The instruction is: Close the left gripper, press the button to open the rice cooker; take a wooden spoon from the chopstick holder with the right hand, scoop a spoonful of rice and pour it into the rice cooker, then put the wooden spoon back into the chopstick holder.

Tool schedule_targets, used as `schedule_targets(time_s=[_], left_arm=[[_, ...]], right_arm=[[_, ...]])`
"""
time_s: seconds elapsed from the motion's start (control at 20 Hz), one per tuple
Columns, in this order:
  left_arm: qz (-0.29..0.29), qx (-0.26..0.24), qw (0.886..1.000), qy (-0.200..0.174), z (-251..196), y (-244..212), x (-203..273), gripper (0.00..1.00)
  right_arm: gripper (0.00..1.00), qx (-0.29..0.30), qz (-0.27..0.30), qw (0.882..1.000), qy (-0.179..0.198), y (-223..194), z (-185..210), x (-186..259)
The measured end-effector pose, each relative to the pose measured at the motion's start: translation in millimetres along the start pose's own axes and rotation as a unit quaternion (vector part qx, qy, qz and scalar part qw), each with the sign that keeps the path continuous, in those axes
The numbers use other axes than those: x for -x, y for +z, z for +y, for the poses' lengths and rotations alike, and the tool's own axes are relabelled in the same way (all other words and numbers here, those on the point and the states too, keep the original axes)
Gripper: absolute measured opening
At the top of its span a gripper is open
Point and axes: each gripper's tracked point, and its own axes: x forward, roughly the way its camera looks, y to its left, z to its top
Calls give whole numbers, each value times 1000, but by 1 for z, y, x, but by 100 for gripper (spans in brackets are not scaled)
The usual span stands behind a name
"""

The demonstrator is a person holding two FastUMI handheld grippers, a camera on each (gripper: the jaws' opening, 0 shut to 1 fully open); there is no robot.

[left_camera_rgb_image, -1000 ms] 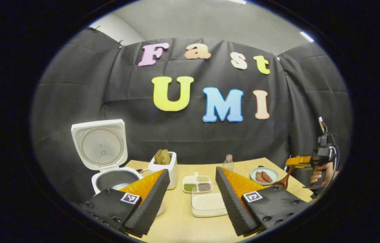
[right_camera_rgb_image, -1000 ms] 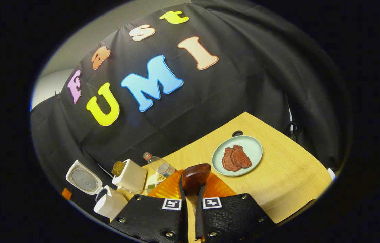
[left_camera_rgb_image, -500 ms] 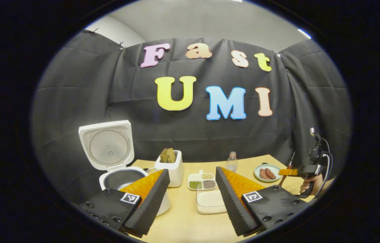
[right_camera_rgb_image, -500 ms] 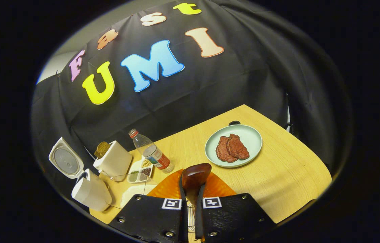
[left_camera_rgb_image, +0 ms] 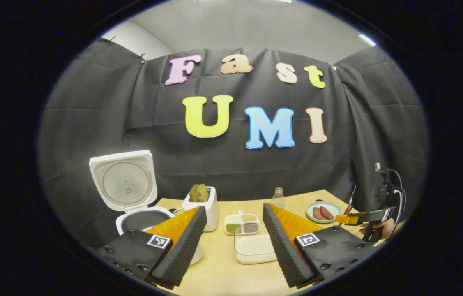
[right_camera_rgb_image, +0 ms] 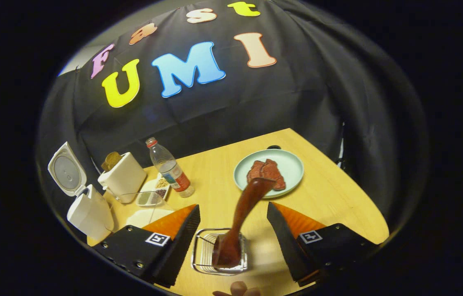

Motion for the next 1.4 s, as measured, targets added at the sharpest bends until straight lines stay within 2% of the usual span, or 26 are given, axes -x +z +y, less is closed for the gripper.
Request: schedule_targets(time_s=[0.15, 0.3, 0.6, 0.65, 0.7, 1.0, 1.1, 1.2, 1.35, 1.4], left_arm=[[-13, -7, 1000, 7, 5, 8, -7, 95], [-10, -11, 1000, 12, 11, 8, -19, 95], [-17, 12, 1000, 13, 34, 17, -36, 95], [-17, 13, 1000, 15, 40, 17, -38, 99], [-18, 13, 1000, 18, 47, 20, -40, 95], [-26, 15, 999, 33, 101, 40, -52, 95], [-34, 20, 998, 51, 137, 51, -57, 92], [-39, 26, 997, 65, 172, 64, -67, 95], [-41, 17, 995, 91, 221, 80, -83, 92], [-43, 16, 994, 97, 234, 86, -88, 95]], right_arm=[[96, 2, -42, 999, -16, 29, -7, 25], [96, 12, -91, 996, -9, 71, 5, 55], [95, 66, -184, 981, 20, 152, 62, 103], [95, 74, -193, 978, 27, 161, 73, 108], [96, 82, -202, 976, 31, 166, 83, 112], [95, 109, -229, 966, 53, 187, 147, 127], [95, 113, -228, 966, 55, 185, 160, 129], [96, 111, -225, 966, 57, 182, 170, 128], [96, 112, -215, 969, 50, 176, 173, 125], [96, 113, -210, 970, 49, 174, 174, 124]])
